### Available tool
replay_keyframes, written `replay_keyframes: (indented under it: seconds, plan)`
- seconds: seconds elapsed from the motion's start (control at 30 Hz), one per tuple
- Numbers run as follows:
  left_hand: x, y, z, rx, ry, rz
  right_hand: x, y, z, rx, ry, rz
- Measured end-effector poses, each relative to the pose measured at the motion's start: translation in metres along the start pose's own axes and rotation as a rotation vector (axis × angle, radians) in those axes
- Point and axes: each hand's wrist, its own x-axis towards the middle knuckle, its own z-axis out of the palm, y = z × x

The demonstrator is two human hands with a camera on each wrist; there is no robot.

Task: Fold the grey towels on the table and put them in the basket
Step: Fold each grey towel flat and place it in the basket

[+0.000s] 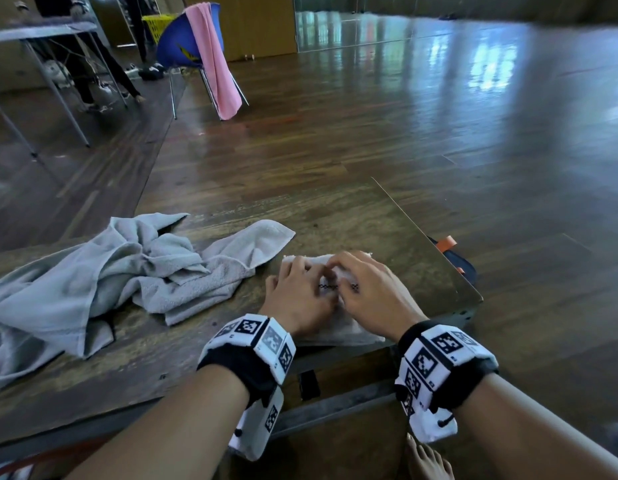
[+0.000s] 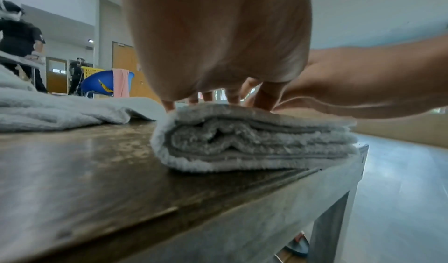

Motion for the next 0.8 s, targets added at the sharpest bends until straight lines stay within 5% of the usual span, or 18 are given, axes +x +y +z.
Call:
replay_keyframes:
  seconds: [0.3,0.8]
  plan:
    - [0.006,-0.026,0.029,-0.029,0.129,0.014,0.005,0.022,0.035,-0.186,-0.158,0.069]
    - [0.020,-0.054,0.021,-0.040,-0.053,-0.122,0.019,0.017,0.040,-0.249,-0.183,0.146]
